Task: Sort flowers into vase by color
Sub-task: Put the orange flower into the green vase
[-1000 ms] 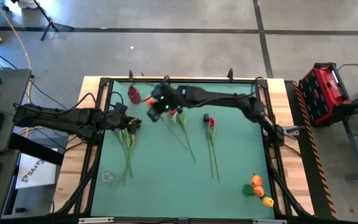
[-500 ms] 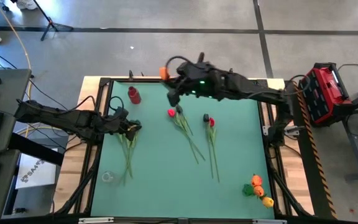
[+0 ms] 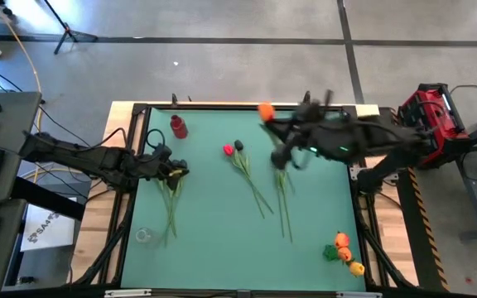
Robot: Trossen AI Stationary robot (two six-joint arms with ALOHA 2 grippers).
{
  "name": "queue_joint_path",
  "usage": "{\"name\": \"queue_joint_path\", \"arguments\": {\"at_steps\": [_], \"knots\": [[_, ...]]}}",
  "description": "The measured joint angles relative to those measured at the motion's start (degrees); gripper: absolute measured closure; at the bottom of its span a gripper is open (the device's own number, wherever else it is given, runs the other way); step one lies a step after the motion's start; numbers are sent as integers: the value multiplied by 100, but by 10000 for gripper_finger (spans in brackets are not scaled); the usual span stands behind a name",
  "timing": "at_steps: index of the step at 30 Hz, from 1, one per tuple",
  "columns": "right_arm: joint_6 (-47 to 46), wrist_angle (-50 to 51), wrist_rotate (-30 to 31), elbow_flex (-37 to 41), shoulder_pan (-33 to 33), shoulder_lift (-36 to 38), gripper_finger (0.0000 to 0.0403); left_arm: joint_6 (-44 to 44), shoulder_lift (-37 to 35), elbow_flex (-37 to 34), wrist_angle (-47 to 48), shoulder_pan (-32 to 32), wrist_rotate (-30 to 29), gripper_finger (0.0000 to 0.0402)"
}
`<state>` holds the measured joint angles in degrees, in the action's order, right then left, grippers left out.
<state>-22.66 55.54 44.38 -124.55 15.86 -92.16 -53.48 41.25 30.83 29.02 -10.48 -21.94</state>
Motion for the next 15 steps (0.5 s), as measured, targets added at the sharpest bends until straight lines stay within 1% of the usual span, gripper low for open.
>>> {"name": "queue_joint_path", "arguments": {"at_steps": [5,9,12,15], "knots": [[113,434,897,0,931,406,403,-155,115,0,-308,-275,-205,300],[34,1037,1690,0,1772,653,403,-188,313,0,-758,-432,-488,300],[-538,1745,2229,0,2465,809,403,-188,552,0,-1192,-500,-751,300],[-1672,2821,2697,55,3231,899,403,-188,878,0,-1627,-507,-952,300]]}}
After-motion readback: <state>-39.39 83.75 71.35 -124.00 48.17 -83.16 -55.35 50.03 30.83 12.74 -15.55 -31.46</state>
